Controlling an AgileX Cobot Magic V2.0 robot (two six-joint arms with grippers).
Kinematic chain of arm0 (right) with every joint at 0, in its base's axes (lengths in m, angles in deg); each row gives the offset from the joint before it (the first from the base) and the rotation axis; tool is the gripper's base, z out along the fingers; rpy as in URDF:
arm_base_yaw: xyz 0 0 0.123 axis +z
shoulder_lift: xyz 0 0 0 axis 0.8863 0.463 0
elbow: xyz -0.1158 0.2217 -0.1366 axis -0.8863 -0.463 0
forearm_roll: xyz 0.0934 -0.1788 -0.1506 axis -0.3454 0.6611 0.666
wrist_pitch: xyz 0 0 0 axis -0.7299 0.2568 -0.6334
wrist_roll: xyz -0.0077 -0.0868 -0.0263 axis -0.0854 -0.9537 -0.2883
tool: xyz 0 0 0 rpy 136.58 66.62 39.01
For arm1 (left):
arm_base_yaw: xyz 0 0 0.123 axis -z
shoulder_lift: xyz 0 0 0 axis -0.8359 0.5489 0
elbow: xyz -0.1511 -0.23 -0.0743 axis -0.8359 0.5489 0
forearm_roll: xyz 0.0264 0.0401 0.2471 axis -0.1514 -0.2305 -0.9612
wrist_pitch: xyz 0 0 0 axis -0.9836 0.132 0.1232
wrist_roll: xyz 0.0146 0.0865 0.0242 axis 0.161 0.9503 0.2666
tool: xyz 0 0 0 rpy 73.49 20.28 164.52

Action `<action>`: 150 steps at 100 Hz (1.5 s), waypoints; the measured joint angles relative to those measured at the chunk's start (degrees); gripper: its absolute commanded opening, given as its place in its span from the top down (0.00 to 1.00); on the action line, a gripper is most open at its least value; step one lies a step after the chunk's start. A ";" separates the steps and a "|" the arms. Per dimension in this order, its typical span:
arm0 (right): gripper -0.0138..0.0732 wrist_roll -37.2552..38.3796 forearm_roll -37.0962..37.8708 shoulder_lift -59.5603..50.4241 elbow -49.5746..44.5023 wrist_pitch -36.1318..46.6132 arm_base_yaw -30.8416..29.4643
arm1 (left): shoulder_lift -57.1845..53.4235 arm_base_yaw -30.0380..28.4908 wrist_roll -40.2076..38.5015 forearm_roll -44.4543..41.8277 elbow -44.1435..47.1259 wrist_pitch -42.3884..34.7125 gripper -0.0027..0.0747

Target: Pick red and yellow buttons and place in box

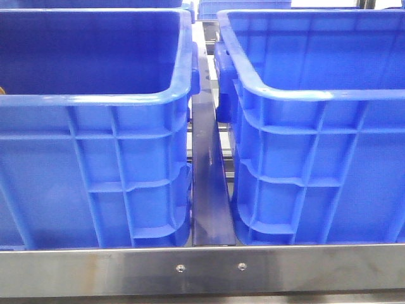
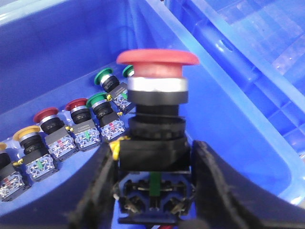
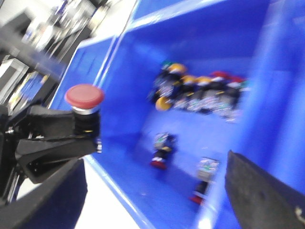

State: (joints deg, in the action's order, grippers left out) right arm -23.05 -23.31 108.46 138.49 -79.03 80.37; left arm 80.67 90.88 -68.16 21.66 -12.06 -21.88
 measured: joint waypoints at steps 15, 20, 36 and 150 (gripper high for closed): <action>0.14 -0.83 -0.20 7.99 7.01 0.00 5.04 | 0.00 0.00 0.00 0.00 0.00 0.00 0.99; 0.14 -0.95 -0.24 10.27 9.21 0.00 6.26 | 0.00 0.00 0.00 0.00 0.00 0.00 0.99; 0.14 -1.07 -0.33 16.13 15.91 -0.87 9.89 | 0.00 0.00 0.00 0.00 0.00 0.00 0.99; 0.68 -2.35 -0.01 25.11 27.26 -3.19 15.86 | 0.00 0.00 0.00 0.00 0.00 -0.16 0.29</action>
State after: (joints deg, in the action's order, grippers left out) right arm -25.40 -23.32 133.57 165.76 -82.22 96.24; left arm 80.67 90.88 -68.16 21.66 -12.06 -22.04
